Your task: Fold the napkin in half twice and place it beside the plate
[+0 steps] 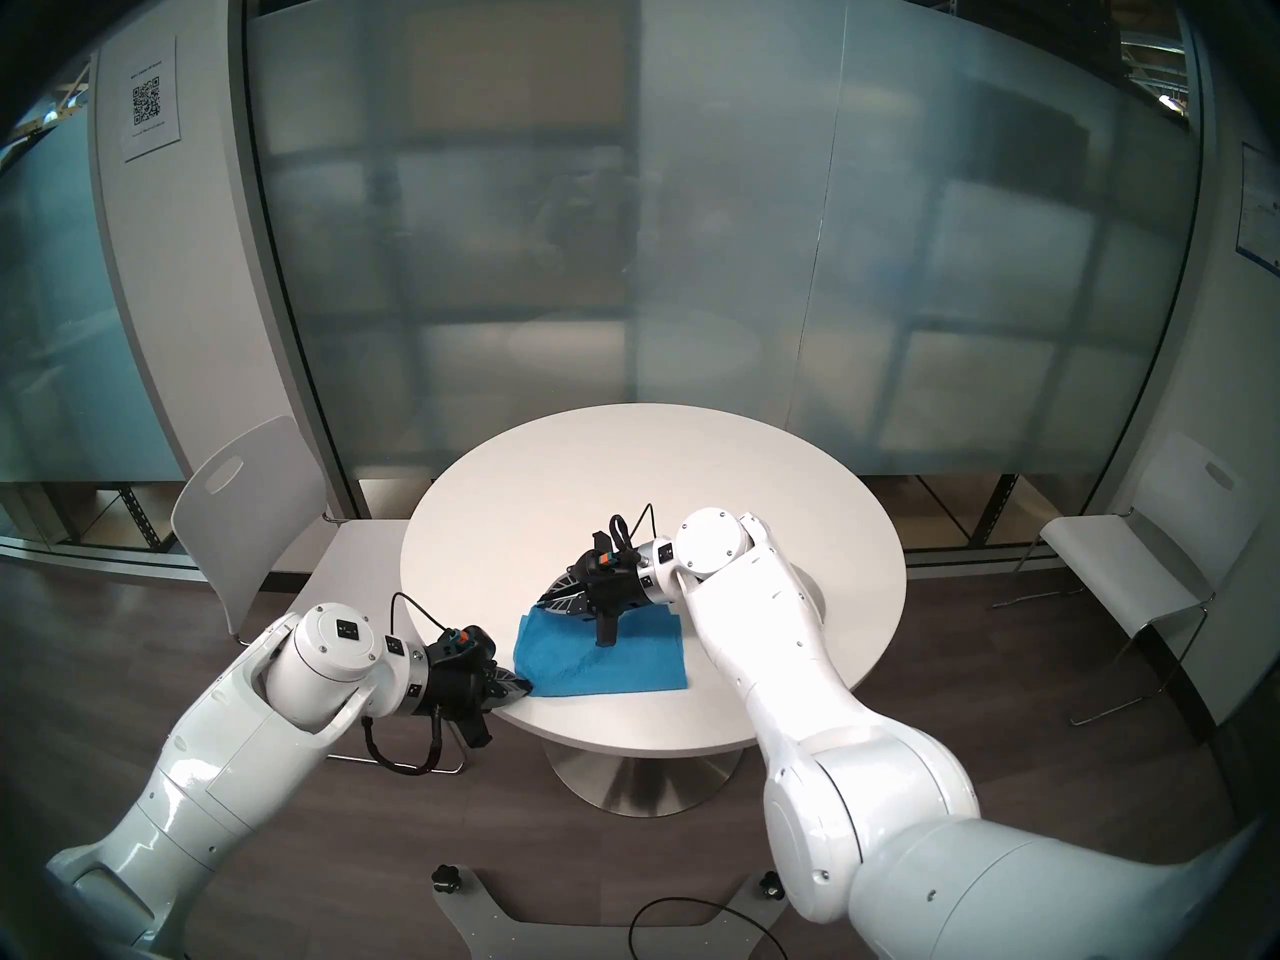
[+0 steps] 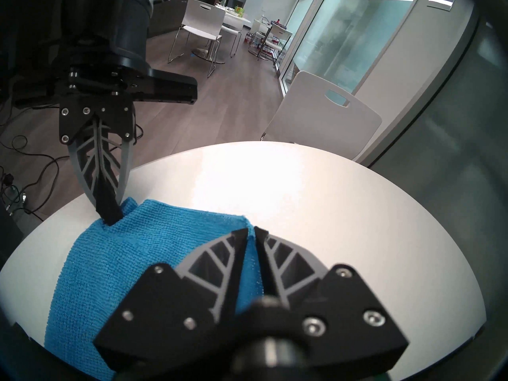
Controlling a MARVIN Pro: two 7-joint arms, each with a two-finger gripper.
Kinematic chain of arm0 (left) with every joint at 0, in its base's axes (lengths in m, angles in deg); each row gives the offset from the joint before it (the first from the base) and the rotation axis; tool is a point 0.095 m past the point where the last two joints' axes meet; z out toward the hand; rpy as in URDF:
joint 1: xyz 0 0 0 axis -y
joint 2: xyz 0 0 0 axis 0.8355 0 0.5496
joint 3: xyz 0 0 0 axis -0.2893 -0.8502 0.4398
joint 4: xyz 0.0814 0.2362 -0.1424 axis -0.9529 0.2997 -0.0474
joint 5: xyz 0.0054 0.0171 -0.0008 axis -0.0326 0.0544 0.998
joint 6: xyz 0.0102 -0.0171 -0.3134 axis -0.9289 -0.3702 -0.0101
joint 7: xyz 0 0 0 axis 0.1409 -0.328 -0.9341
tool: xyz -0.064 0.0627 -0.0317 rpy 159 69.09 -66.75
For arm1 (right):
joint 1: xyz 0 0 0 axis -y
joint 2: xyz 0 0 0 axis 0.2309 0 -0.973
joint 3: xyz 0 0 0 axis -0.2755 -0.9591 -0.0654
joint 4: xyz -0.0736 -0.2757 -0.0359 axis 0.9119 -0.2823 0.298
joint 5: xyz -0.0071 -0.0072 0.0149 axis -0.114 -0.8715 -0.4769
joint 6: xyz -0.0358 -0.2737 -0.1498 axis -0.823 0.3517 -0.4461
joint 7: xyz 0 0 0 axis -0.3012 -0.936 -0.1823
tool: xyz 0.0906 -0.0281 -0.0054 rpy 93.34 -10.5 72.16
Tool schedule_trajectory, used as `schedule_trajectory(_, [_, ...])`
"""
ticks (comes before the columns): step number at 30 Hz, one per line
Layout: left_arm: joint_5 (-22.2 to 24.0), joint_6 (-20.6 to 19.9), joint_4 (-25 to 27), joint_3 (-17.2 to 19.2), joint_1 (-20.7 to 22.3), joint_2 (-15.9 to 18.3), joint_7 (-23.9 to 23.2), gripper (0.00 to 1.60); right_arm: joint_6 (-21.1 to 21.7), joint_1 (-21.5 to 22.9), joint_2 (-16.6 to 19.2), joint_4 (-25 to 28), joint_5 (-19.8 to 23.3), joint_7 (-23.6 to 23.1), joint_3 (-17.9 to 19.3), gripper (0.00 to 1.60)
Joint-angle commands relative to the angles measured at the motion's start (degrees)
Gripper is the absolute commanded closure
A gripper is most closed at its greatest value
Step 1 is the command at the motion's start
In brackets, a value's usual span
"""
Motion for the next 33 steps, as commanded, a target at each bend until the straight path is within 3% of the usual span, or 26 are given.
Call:
schedule_trajectory(1, [-0.2, 0.0, 1.3, 0.0, -0.7, 0.4, 0.1, 1.6, 0.0, 3.3, -1.3, -2.0, -0.6, 0.9, -0.6, 0.88])
schedule_trajectory(16, [-0.2, 0.4, 1.4, 0.1, -1.4, 0.7, 0.4, 1.6, -1.2, 4.3, -1.7, -6.1, -1.4, 2.6, -1.4, 0.82])
schedule_trajectory(17, [-0.3, 0.4, 1.4, 0.0, -1.4, 0.9, 0.3, 1.6, -1.6, 4.5, -1.6, -6.7, -1.9, 3.3, -1.7, 0.79])
schedule_trajectory(18, [-0.4, 0.4, 1.3, -0.1, -1.4, 1.0, 0.3, 1.6, -1.7, 4.6, -1.6, -6.9, -1.9, 3.4, -1.7, 0.56])
schedule_trajectory(19, [-0.7, 0.4, 1.1, -0.3, -1.3, 1.1, 0.3, 1.6, -1.6, 4.7, -1.7, -7.2, -1.8, 3.5, -1.6, 0.55])
schedule_trajectory(33, [-2.7, 0.9, -2.2, -3.4, 1.6, 1.0, -1.2, 1.6, -1.1, 3.8, -1.0, -5.7, -0.8, 3.4, -0.4, 0.5])
